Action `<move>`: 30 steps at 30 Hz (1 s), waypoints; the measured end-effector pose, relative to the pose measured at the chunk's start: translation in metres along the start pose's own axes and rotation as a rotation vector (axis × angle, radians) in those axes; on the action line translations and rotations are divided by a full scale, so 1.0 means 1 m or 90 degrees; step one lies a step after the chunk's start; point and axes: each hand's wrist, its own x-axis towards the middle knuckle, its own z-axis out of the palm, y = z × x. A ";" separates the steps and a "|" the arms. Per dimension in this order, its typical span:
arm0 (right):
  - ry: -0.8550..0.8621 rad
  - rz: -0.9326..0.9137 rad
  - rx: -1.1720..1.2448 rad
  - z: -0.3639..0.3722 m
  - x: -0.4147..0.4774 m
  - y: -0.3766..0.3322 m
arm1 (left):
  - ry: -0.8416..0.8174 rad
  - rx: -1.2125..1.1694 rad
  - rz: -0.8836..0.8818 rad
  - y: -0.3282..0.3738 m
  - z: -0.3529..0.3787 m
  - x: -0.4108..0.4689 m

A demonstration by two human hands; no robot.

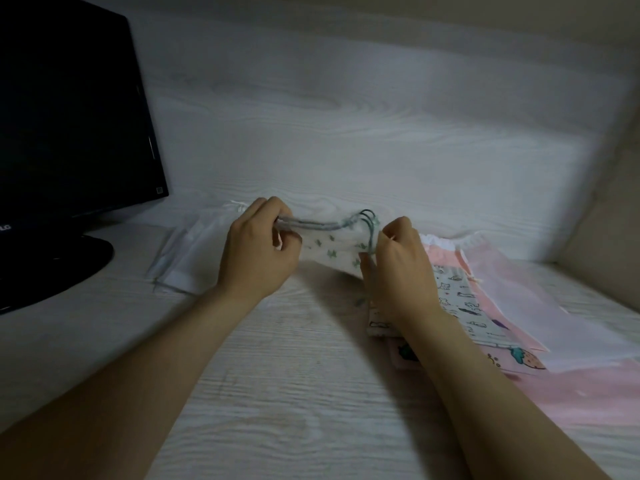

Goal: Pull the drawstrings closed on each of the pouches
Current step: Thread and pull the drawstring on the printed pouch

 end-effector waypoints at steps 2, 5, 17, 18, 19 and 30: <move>-0.058 0.011 -0.004 0.000 -0.002 0.002 | 0.017 0.024 0.035 0.004 -0.003 0.001; -0.159 0.061 -0.059 -0.001 -0.001 0.000 | 0.017 0.027 0.048 0.007 -0.006 0.001; -0.154 0.194 0.180 0.004 -0.002 -0.007 | 0.007 -0.073 -0.028 0.006 -0.004 -0.001; -0.165 0.177 0.188 0.004 -0.001 -0.007 | 0.004 -0.092 -0.025 0.008 -0.005 0.000; -0.180 0.164 0.212 0.004 0.000 -0.005 | 0.006 -0.097 -0.013 0.009 -0.005 0.001; -0.071 0.363 0.330 -0.001 0.004 0.005 | -0.288 0.058 0.055 0.007 -0.014 -0.005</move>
